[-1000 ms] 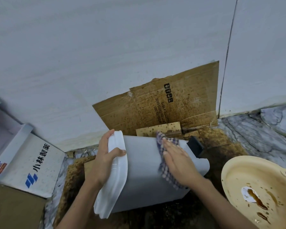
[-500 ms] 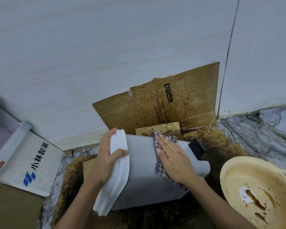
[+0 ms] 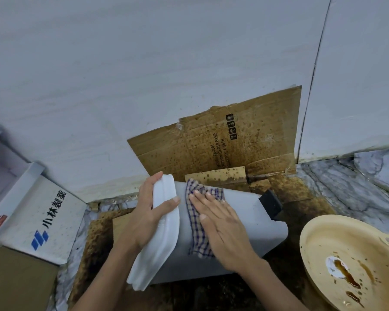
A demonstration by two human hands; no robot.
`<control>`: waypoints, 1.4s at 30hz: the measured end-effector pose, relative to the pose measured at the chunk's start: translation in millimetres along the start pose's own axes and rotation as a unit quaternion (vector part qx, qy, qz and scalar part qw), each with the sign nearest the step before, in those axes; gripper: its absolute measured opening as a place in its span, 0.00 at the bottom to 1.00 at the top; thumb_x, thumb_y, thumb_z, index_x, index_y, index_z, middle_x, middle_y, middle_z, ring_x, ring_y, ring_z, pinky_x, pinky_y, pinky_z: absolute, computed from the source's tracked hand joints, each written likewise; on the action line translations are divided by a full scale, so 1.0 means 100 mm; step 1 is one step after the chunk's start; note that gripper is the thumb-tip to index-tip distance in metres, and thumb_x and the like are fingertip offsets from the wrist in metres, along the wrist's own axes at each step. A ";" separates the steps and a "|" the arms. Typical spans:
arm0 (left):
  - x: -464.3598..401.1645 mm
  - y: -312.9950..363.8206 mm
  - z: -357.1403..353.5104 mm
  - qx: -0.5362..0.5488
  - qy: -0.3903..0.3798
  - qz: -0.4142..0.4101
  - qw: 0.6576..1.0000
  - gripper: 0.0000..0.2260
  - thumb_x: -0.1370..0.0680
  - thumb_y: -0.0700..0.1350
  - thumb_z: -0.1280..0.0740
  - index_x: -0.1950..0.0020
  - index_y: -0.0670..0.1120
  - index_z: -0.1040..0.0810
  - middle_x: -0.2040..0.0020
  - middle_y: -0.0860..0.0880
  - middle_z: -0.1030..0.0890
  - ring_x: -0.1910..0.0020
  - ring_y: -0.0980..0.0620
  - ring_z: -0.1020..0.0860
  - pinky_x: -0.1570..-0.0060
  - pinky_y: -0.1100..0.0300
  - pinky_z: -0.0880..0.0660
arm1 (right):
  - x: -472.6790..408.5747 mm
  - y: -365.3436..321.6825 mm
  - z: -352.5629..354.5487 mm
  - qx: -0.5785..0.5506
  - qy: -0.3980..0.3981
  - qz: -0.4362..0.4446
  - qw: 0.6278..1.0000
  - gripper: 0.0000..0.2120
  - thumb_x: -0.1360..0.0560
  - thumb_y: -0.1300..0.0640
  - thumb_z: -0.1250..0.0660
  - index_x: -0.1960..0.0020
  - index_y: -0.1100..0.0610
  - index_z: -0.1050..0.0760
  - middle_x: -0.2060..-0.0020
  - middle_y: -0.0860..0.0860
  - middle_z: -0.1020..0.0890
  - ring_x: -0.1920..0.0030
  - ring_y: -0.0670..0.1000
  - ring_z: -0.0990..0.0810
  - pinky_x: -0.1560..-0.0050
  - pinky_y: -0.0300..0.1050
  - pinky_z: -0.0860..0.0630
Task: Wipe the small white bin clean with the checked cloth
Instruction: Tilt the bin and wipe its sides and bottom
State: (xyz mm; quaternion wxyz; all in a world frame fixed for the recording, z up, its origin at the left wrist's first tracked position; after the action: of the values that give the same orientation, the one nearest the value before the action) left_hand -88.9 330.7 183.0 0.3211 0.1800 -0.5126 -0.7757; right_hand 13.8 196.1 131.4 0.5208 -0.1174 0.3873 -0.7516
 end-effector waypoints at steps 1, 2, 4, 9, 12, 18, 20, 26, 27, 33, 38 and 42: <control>0.00 -0.01 0.00 -0.001 0.001 0.002 1.000 0.34 0.35 0.68 0.31 0.30 0.70 0.37 0.28 0.57 0.34 0.35 0.51 0.28 0.40 0.50 0.25 | 0.06 0.08 0.03 0.015 0.007 -0.003 1.000 0.23 0.17 0.43 0.59 0.23 0.34 0.48 0.23 0.30 0.47 0.23 0.33 0.54 0.23 0.38 0.61; 0.00 -0.02 0.01 -0.001 0.003 0.006 1.000 0.35 0.35 0.68 0.31 0.30 0.70 0.37 0.29 0.57 0.34 0.35 0.51 0.28 0.39 0.49 0.25 | 0.11 0.19 0.06 0.033 0.013 -0.014 0.999 0.22 0.16 0.43 0.58 0.22 0.35 0.47 0.23 0.31 0.47 0.23 0.34 0.53 0.23 0.39 0.59; 0.00 -0.03 0.02 0.002 0.007 0.010 1.000 0.36 0.36 0.68 0.31 0.29 0.69 0.37 0.29 0.57 0.34 0.35 0.51 0.28 0.41 0.50 0.26 | 0.15 0.48 0.12 0.063 0.014 -0.059 0.996 0.23 0.17 0.43 0.58 0.23 0.34 0.49 0.22 0.33 0.47 0.22 0.35 0.53 0.22 0.43 0.56; -0.01 0.00 -0.04 -0.002 0.007 0.000 1.000 0.37 0.37 0.67 0.32 0.29 0.68 0.37 0.30 0.58 0.34 0.37 0.54 0.29 0.46 0.56 0.27 | -0.18 1.00 0.20 0.073 -0.028 -0.202 0.976 0.25 0.16 0.43 0.57 0.20 0.43 0.50 0.20 0.43 0.45 0.20 0.45 0.50 0.21 0.52 0.53; -0.01 0.01 -0.05 0.017 0.015 0.002 1.000 0.36 0.38 0.66 0.31 0.30 0.67 0.35 0.30 0.56 0.34 0.36 0.52 0.28 0.46 0.55 0.26 | -0.48 0.68 0.08 0.072 -0.042 -0.173 0.981 0.29 0.18 0.37 0.59 0.19 0.46 0.49 0.20 0.45 0.43 0.20 0.48 0.48 0.21 0.57 0.51; -0.01 -0.07 0.02 0.017 0.035 0.012 0.999 0.30 0.34 0.60 0.29 0.34 0.70 0.34 0.31 0.51 0.32 0.38 0.46 0.26 0.46 0.49 0.25 | -0.02 0.19 -0.02 0.048 0.045 -0.020 0.998 0.25 0.16 0.39 0.60 0.21 0.39 0.46 0.23 0.35 0.42 0.23 0.35 0.49 0.22 0.41 0.55; 0.00 -0.08 0.02 0.021 0.032 0.017 0.999 0.27 0.32 0.57 0.30 0.36 0.73 0.33 0.31 0.52 0.31 0.39 0.46 0.26 0.48 0.49 0.25 | 0.20 0.40 0.04 0.055 0.079 -0.035 0.995 0.24 0.16 0.41 0.58 0.21 0.42 0.42 0.23 0.37 0.40 0.23 0.37 0.46 0.22 0.41 0.53; -0.03 -0.06 0.01 0.035 0.030 0.022 0.999 0.31 0.39 0.64 0.31 0.36 0.73 0.33 0.31 0.52 0.31 0.38 0.45 0.26 0.42 0.44 0.24 | 0.15 1.25 0.32 0.022 0.083 -0.155 0.984 0.21 0.15 0.47 0.50 0.22 0.47 0.39 0.24 0.44 0.35 0.23 0.44 0.39 0.22 0.46 0.46; -0.04 -0.05 0.00 0.033 0.030 0.019 0.999 0.32 0.40 0.65 0.31 0.36 0.73 0.33 0.31 0.52 0.31 0.38 0.46 0.26 0.43 0.46 0.24 | 0.04 1.30 0.32 0.020 0.069 -0.160 0.984 0.22 0.15 0.48 0.49 0.22 0.48 0.38 0.24 0.45 0.34 0.23 0.44 0.39 0.22 0.47 0.46; -0.07 -0.06 -0.03 0.032 0.026 0.011 0.999 0.33 0.39 0.64 0.31 0.34 0.72 0.33 0.32 0.56 0.31 0.40 0.51 0.26 0.50 0.54 0.26 | -0.54 0.95 0.21 0.050 -0.009 -0.155 0.987 0.24 0.15 0.44 0.53 0.23 0.51 0.36 0.24 0.49 0.32 0.24 0.49 0.37 0.23 0.49 0.46; -0.04 -0.08 0.00 0.025 0.037 0.017 0.999 0.33 0.39 0.64 0.31 0.34 0.71 0.32 0.32 0.54 0.30 0.39 0.48 0.26 0.49 0.51 0.26 | -0.49 0.26 0.00 0.036 -0.032 -0.002 0.999 0.26 0.17 0.41 0.57 0.20 0.44 0.45 0.21 0.42 0.40 0.22 0.42 0.46 0.22 0.45 0.53; -0.03 -0.07 0.02 0.022 0.036 0.019 0.999 0.33 0.39 0.65 0.31 0.34 0.71 0.32 0.31 0.53 0.30 0.38 0.46 0.26 0.44 0.47 0.25 | -0.13 0.23 0.04 0.022 0.011 0.035 0.999 0.24 0.16 0.41 0.56 0.21 0.40 0.43 0.23 0.34 0.41 0.23 0.34 0.50 0.23 0.37 0.55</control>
State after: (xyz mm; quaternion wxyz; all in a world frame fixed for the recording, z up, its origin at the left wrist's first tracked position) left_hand -90.2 335.8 176.9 0.3500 0.2053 -0.5214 -0.7507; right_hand 37.8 201.6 121.0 0.5447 -0.0840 0.3801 -0.7428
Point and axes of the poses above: each hand's wrist, its own x-axis away from the middle knuckle, its own z-axis out of the back of the hand, y = z × x, the point moved 8 cm from there along -x, towards the middle knuckle
